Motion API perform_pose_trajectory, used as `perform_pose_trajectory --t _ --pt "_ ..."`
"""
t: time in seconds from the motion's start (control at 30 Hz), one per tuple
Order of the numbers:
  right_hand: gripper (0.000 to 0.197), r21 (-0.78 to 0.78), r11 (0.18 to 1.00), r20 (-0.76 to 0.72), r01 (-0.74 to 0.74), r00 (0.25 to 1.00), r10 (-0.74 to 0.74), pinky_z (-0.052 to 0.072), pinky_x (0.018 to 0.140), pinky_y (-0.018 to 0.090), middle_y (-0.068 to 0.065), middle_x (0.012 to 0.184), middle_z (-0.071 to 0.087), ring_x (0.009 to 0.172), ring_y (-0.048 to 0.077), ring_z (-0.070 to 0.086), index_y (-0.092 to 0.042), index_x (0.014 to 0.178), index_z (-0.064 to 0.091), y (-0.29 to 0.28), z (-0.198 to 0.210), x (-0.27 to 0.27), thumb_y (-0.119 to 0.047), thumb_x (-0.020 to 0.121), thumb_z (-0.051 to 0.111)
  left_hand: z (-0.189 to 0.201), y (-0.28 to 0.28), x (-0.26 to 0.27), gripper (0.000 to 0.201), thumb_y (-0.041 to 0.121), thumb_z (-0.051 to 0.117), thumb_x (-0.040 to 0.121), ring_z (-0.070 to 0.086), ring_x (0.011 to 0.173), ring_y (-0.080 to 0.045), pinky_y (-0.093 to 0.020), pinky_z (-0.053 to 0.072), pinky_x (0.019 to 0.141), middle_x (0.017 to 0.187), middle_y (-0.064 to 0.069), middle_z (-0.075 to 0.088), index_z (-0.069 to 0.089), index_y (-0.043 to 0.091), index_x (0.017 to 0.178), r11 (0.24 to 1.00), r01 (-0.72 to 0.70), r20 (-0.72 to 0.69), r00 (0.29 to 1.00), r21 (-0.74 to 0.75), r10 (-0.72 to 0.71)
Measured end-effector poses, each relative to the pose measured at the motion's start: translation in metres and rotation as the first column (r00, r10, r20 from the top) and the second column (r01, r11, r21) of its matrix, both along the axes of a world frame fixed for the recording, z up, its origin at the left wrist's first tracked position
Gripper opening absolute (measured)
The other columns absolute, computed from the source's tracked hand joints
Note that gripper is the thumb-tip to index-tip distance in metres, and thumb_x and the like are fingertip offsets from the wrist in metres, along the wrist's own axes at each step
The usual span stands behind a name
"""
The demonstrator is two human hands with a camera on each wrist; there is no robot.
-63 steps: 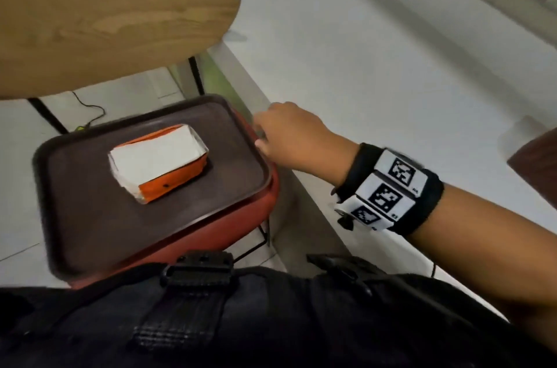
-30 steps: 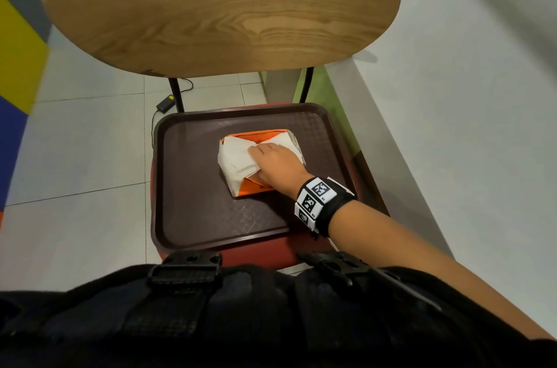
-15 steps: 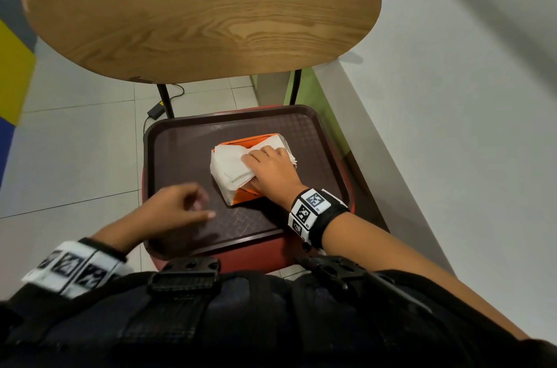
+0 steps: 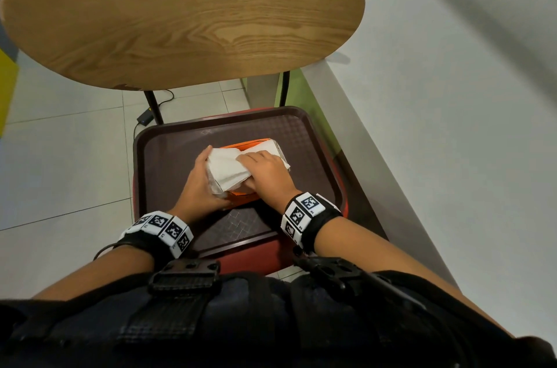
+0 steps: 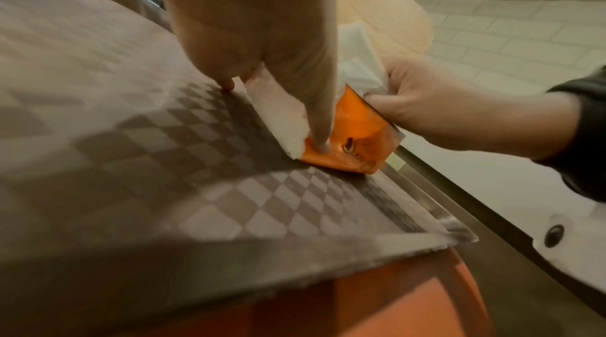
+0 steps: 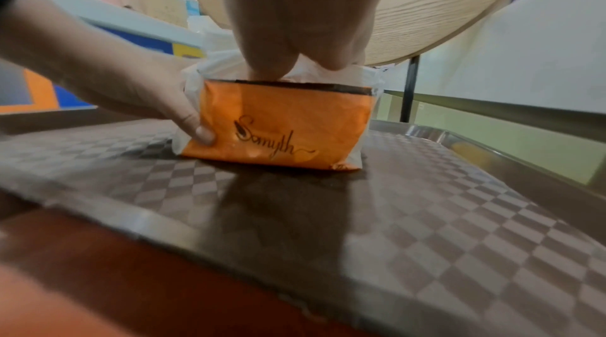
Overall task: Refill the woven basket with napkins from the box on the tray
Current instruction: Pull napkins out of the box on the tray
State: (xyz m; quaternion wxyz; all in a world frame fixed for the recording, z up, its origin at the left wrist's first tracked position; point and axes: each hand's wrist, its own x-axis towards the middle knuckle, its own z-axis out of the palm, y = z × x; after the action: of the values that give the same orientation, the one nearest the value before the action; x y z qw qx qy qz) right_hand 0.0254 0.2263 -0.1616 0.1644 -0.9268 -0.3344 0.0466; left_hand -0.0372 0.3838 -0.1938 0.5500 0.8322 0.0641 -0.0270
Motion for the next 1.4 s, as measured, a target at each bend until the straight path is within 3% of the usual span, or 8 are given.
perform_pose_trajectory --t 0.1,0.4,0.53,0.7,0.8,1.1,1.27,1.4 --pt "0.043 0.142 0.988 -0.099 0.062 0.994 -0.049 0.043 0.095 0.049 0.010 0.121 0.066 0.112 0.033 0.057 -0.010 0.120 0.062 -0.005 0.005 0.002 -0.019 0.078 0.063 0.001 -0.001 0.001 0.113 0.039 0.084 0.043 0.047 0.121 0.005 -0.026 0.041 0.105 0.125 0.029 0.044 0.020 0.034 0.136 0.999 0.011 0.051 0.999 -0.034 -0.009" --pt "0.047 0.614 0.702 -0.315 0.362 0.927 -0.203 0.045 0.098 0.029 0.011 0.119 0.067 0.115 0.022 0.058 -0.008 0.121 0.063 -0.025 0.064 -0.001 -0.006 0.075 0.072 0.044 -0.010 0.005 0.148 0.080 0.063 0.034 0.014 0.144 -0.028 -0.049 0.008 0.118 0.156 -0.013 0.016 0.003 0.007 0.149 0.934 -0.045 0.075 0.997 0.353 0.020" --pt "0.048 0.649 0.668 -0.230 0.364 0.931 -0.284 0.049 0.096 0.039 0.010 0.118 0.068 0.111 0.023 0.061 -0.006 0.120 0.063 -0.044 0.093 -0.008 -0.007 0.073 0.072 0.117 -0.053 0.006 0.112 0.083 0.059 0.050 0.037 0.131 -0.002 -0.028 0.030 0.110 0.143 0.015 0.037 0.026 0.025 0.140 0.979 0.158 0.120 0.983 -0.132 -0.143" --pt "0.048 0.464 0.757 0.049 0.461 0.840 -0.541 0.038 0.101 0.050 0.001 0.121 0.066 0.116 0.022 0.058 -0.019 0.122 0.060 -0.098 0.125 -0.025 -0.022 0.075 0.063 0.169 -0.104 0.037 0.105 0.073 0.070 0.050 0.056 0.104 -0.019 -0.030 0.042 0.098 0.117 -0.012 0.060 0.051 0.012 0.132 0.641 0.185 -0.139 0.896 -0.745 -0.421" --pt "0.046 0.342 0.744 0.154 0.574 0.747 -0.647 0.024 0.107 0.053 -0.002 0.127 0.062 0.122 0.022 0.052 -0.023 0.126 0.057 -0.135 0.140 -0.047 -0.024 0.079 0.059 0.187 -0.148 0.046 0.083 0.066 0.052 0.074 0.054 0.119 -0.025 -0.036 0.044 0.103 0.139 -0.012 0.052 0.049 0.010 0.135 0.553 0.148 -0.217 0.814 -0.820 -0.539" --pt "0.057 -0.021 0.605 0.054 0.796 0.605 -0.794 0.007 0.117 0.054 -0.006 0.159 0.018 0.148 0.018 0.009 -0.031 0.148 0.022 -0.228 0.171 -0.122 -0.046 0.094 0.036 0.203 -0.282 0.038 0.016 0.024 0.061 0.086 0.071 0.072 -0.020 -0.031 0.059 0.070 0.079 -0.004 0.071 0.072 0.013 0.083 0.605 0.193 -0.374 0.631 -0.773 -0.680" --pt "0.060 0.180 0.276 -0.398 0.944 0.327 -0.857 0.003 0.121 0.046 -0.006 0.161 0.003 0.149 0.015 -0.002 -0.034 0.149 0.018 -0.293 0.173 -0.164 -0.056 0.094 0.027 0.195 -0.331 0.024 0.012 0.022 0.065 0.083 0.066 0.087 -0.019 -0.035 0.052 0.091 0.085 -0.002 0.070 0.065 0.015 0.092 0.618 0.332 -0.373 0.566 -0.713 -0.735" --pt "0.104 0.426 -0.178 -0.733 0.887 0.223 -0.643 0.030 0.116 0.043 -0.001 0.152 0.036 0.138 0.016 0.038 -0.036 0.148 0.017 -0.342 0.153 -0.197 -0.066 0.063 0.069 0.186 -0.359 0.017 0.021 0.016 0.065 0.079 0.068 0.090 -0.018 -0.035 0.058 0.080 0.092 0.000 0.073 0.064 0.017 0.099 0.496 0.473 -0.286 0.448 -0.729 -0.847"
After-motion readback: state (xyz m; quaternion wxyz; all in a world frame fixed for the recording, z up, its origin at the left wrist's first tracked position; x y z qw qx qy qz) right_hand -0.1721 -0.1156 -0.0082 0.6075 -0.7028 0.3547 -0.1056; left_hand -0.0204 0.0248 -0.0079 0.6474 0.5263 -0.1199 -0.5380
